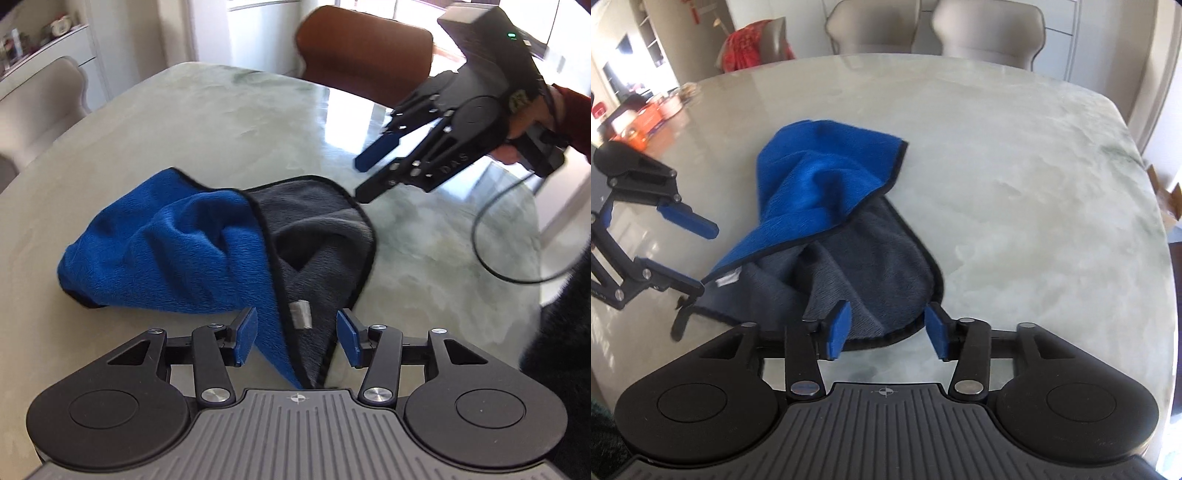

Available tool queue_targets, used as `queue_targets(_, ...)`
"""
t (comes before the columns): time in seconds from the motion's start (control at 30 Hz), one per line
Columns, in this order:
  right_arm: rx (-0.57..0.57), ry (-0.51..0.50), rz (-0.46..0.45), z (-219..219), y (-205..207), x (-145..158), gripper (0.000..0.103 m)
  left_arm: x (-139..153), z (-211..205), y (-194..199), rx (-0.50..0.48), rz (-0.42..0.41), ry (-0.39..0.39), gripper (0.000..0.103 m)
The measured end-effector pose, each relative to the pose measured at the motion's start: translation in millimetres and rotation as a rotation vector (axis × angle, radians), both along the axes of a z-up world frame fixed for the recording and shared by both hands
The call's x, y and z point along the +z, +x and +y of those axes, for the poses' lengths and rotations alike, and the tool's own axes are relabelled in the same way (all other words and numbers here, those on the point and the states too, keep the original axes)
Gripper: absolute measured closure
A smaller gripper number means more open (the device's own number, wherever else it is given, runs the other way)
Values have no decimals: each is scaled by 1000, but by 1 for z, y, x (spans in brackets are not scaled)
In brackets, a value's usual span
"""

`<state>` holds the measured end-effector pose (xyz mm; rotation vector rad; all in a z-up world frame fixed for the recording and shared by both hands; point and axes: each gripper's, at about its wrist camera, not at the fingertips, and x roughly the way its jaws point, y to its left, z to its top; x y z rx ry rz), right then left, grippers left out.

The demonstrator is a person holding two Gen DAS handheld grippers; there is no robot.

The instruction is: Fold towel

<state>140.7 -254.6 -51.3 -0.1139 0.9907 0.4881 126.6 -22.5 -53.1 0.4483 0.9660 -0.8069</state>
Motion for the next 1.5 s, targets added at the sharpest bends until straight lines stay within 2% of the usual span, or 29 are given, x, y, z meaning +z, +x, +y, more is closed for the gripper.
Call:
queue_targets(0.2,-5,36,-13,4,4,-3,47,-24,-9,7,35,15,125,50)
queue_targets(0.27,0,37,-7,6,5,-5,47,-29,-7,8,48,25,153,63)
queue_targets(0.3,0,37,-5,7,6,-5,47,-30,-6,9,60,32,163,77)
queue_targets(0.33,-1,37,-1,7,7,-5,47,-32,-4,11,75,39,172,82)
queue_targets(0.43,-8,37,17,9,13,-10,46,-32,15,16,164,70,155,89)
queue_targets(0.77,-17,39,36,24,48,-24,39,-34,77,11,386,119,123,89)
queue_targets(0.87,-16,80,57,29,57,-29,38,-33,97,3,448,128,116,89)
queue_targets(0.97,-5,135,82,33,61,-34,39,-31,107,-5,466,134,112,88)
queue_targets(1.07,35,181,86,41,61,-36,42,-21,107,-12,449,104,104,83)
queue_targets(1.17,67,220,85,50,63,-41,62,-2,98,-12,405,42,97,79)
queue_targets(1.23,66,216,73,54,65,-42,74,12,91,-9,371,-2,89,72)
queue_targets(1.3,66,214,65,57,67,-43,81,24,81,-3,334,-29,67,65)
queue_targets(1.5,90,217,56,62,67,-42,85,41,41,18,216,-78,30,52)
